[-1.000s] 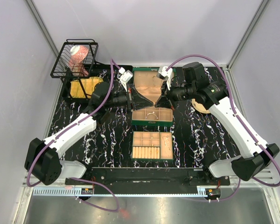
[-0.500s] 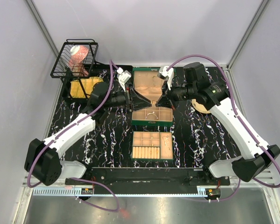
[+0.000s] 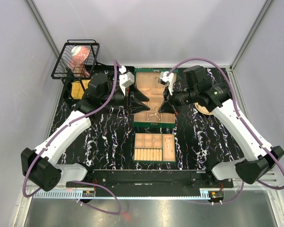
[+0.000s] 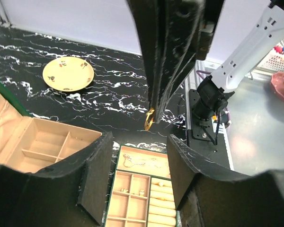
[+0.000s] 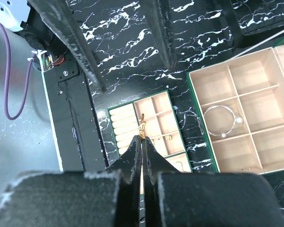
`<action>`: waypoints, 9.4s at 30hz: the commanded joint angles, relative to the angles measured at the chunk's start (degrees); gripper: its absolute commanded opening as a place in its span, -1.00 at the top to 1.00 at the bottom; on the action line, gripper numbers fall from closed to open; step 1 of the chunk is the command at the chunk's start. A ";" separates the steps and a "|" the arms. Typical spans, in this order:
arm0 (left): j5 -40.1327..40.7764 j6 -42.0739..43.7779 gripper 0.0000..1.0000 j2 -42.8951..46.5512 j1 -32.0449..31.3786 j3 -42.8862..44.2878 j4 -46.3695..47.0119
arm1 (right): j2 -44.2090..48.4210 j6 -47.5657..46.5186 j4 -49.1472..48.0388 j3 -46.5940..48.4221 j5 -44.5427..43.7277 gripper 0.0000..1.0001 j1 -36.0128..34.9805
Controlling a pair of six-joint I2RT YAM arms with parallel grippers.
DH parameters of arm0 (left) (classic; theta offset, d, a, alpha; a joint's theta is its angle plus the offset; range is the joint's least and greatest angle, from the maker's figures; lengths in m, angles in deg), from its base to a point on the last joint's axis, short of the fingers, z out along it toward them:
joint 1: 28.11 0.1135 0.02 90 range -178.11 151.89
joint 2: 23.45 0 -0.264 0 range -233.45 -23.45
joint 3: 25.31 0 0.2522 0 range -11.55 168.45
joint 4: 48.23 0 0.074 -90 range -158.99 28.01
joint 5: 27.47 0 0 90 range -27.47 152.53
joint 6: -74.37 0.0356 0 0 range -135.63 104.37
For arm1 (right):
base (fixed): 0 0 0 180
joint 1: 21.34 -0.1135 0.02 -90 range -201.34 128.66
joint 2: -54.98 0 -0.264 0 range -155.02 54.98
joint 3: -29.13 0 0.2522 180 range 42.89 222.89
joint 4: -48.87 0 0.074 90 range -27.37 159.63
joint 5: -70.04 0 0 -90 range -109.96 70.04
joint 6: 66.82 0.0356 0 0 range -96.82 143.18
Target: Organize the mixed jewelry
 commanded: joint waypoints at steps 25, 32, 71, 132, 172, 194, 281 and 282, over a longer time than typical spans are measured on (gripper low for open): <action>-0.38 17.18 0.00 -3.95 -5.02 7.63 -9.97 | -2.47 -0.97 -0.65 0.88 0.71 1.00 -2.92; -0.38 15.77 0.14 -4.13 -5.11 7.89 -9.35 | -2.20 -1.06 -0.83 0.53 0.62 1.00 -3.10; -0.99 12.43 1.00 -5.62 -5.99 7.63 -8.73 | -1.68 -1.06 -1.09 0.44 -0.70 1.00 -3.10; 2.95 66.71 1.00 0.10 -13.11 -10.84 -41.81 | 6.23 -1.06 -9.53 -14.58 -15.38 0.43 6.21; 6.75 138.45 1.00 -26.97 -19.09 4.19 -72.27 | 5.71 -2.38 -10.23 -19.51 -16.61 0.45 12.02; 2.79 153.85 1.00 -36.47 -19.52 11.59 -78.35 | 6.06 -2.64 -10.58 -20.56 -16.52 0.45 12.10; 5.33 110.86 1.00 -13.98 -19.26 -7.57 -55.22 | 3.77 -8.53 -9.44 -33.22 -21.70 0.41 -0.99; 5.51 112.17 1.00 -13.80 -19.26 -7.58 -55.92 | 3.42 -8.97 -9.27 -33.74 -22.75 0.44 -0.99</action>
